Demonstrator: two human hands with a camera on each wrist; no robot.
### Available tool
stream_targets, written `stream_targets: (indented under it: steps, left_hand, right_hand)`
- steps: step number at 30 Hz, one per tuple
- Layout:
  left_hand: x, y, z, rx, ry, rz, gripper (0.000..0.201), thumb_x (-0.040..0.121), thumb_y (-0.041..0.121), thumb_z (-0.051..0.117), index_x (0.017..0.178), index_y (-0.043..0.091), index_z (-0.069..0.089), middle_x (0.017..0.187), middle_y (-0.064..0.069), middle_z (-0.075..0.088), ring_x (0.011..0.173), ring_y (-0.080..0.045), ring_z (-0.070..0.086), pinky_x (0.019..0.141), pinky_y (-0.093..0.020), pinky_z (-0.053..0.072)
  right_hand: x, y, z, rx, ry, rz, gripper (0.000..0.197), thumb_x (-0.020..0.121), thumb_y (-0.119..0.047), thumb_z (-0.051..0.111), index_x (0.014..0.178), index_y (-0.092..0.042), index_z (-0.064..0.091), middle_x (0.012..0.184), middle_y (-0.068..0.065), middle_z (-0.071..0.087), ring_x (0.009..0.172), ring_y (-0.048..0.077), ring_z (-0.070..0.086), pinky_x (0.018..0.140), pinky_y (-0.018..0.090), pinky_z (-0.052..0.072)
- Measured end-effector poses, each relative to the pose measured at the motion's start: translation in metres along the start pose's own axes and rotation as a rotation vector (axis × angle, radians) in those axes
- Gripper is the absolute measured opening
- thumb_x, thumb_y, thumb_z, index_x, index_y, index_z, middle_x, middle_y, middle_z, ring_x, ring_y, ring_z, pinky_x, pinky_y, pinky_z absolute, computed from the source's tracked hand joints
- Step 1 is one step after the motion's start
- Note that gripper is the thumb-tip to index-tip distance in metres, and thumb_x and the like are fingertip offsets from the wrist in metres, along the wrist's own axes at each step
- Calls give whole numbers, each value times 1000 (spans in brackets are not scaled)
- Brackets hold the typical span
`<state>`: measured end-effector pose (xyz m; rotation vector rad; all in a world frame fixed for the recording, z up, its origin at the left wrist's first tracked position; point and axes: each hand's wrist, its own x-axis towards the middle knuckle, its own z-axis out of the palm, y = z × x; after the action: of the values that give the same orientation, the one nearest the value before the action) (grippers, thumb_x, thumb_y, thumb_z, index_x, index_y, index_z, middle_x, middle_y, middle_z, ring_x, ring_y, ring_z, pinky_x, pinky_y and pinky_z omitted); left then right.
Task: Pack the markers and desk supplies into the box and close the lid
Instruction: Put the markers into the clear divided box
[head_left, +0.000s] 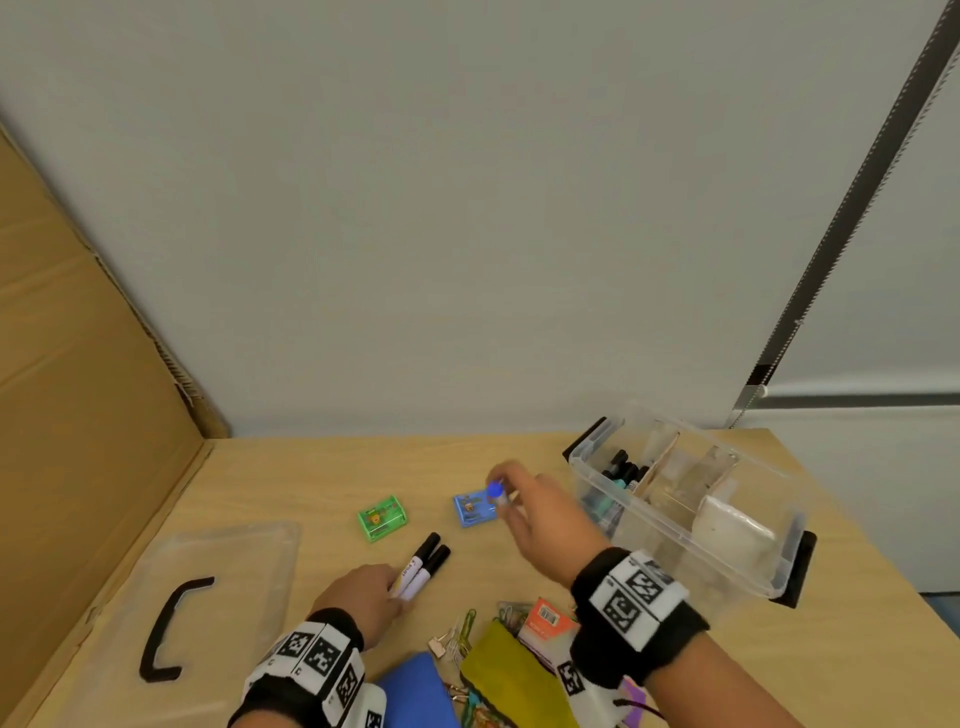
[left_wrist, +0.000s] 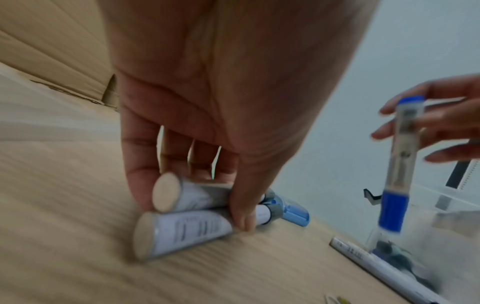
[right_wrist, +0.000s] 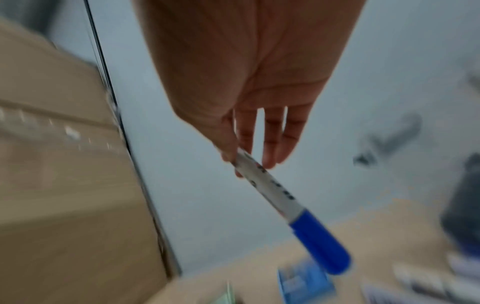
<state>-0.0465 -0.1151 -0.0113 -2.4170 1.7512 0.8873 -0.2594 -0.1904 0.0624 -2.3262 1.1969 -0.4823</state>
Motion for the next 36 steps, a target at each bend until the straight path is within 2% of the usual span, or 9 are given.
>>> stream_targets:
  steps: [5,8,10,14,19,25,30,34,36]
  left_hand:
    - [-10,-2,-1,-81,88,34,31,99,30,38,68,24,32,69,7,40,67,-12,40,56,-23,28]
    - [-14,-2,-1,-139,153,40,27,100,31,38,74,23,35,69,7,41,65,-10,40,54,-22,28]
    - [-15,-2,-3,-192,185,49,19,100,30,38,83,21,39,74,5,44,71,-14,47,60,-25,33]
    - [-18,-1,-6,-254,210,56,14,99,31,38,94,20,43,94,-3,57,89,-21,62,71,-30,43]
    - [-24,1,-10,-249,205,72,21,99,32,38,108,15,48,105,-5,58,90,-19,62,75,-30,46]
    - [-32,0,-10,-214,236,107,16,99,34,40,94,20,47,84,3,53,77,-13,55,56,-19,34]
    - [-45,23,-12,-253,287,205,21,97,37,45,87,19,51,83,-5,59,78,-21,60,65,-29,44]
    - [-51,70,-27,-243,376,332,21,97,38,44,93,21,55,79,4,56,70,-11,52,63,-29,41]
    - [-50,103,-37,-233,437,383,22,98,36,42,107,22,56,91,4,58,76,-8,49,66,-24,38]
  right_hand:
    - [-21,-1,-64,129,451,-97,28,98,-26,42,125,-33,43,107,-11,60,84,0,60,76,19,51]
    - [-25,21,-84,70,676,-17,27,98,-22,42,125,-23,44,111,-7,59,91,7,60,77,22,49]
    - [-19,40,-85,-4,641,99,26,99,-19,40,125,-19,45,111,1,60,93,16,61,75,26,47]
    - [0,69,-73,-237,327,296,31,94,-3,41,123,-15,44,116,8,57,82,21,59,67,30,48]
    - [16,82,-67,-307,-22,387,41,94,-12,32,134,-20,40,126,9,57,103,27,59,89,44,50]
    - [-11,81,-87,-201,223,379,39,97,-16,35,134,-20,46,129,5,58,106,21,59,92,37,49]
    - [-57,121,-97,-366,435,488,38,93,-23,42,129,-15,50,138,8,49,125,27,44,103,43,38]
    - [-78,151,-92,-376,368,717,62,95,-42,36,145,-6,28,157,14,17,145,32,12,116,45,18]
    - [-81,160,-86,-342,277,742,70,97,-46,30,148,1,16,158,17,8,147,32,0,119,42,8]
